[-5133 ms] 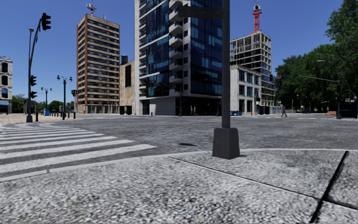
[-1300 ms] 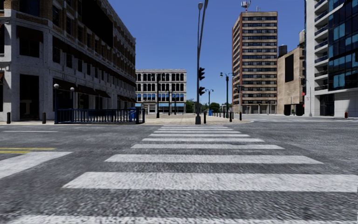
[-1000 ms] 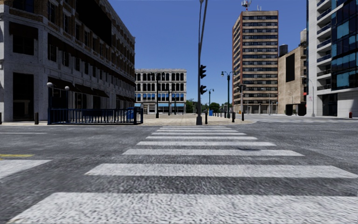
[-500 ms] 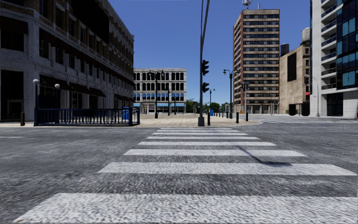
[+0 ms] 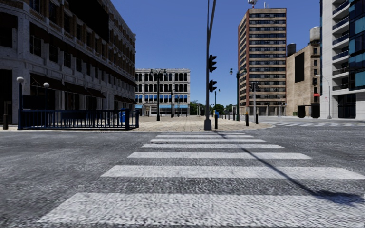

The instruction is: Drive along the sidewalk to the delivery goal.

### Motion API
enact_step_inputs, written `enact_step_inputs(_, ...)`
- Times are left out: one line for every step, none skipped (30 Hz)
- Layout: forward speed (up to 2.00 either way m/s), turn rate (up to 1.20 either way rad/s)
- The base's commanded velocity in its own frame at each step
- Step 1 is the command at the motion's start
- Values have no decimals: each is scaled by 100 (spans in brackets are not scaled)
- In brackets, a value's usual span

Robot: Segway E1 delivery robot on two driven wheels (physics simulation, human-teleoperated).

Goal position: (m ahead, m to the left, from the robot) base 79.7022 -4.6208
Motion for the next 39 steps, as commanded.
enact_step_inputs(200, 0)
enact_step_inputs(200, 0)
enact_step_inputs(200, 0)
enact_step_inputs(200, 0)
enact_step_inputs(200, 0)
enact_step_inputs(200, 0)
enact_step_inputs(200, 0)
enact_step_inputs(200, 0)
enact_step_inputs(200, 0)
enact_step_inputs(200, 0)
enact_step_inputs(200, 0)
enact_step_inputs(200, 0)
enact_step_inputs(200, 0)
enact_step_inputs(200, 0)
enact_step_inputs(200, 0)
enact_step_inputs(200, 0)
enact_step_inputs(200, 0)
enact_step_inputs(200, 0)
enact_step_inputs(200, -11)
enact_step_inputs(200, -20)
enact_step_inputs(200, -20)
enact_step_inputs(200, -23)
enact_step_inputs(200, -23)
enact_step_inputs(200, -23)
enact_step_inputs(200, -23)
enact_step_inputs(200, -23)
enact_step_inputs(200, -14)
enact_step_inputs(200, 0)
enact_step_inputs(200, 0)
enact_step_inputs(200, 0)
enact_step_inputs(200, 0)
enact_step_inputs(200, 0)
enact_step_inputs(200, 0)
enact_step_inputs(200, 0)
enact_step_inputs(200, 0)
enact_step_inputs(200, 0)
enact_step_inputs(200, 0)
enact_step_inputs(200, 0)
enact_step_inputs(200, 0)
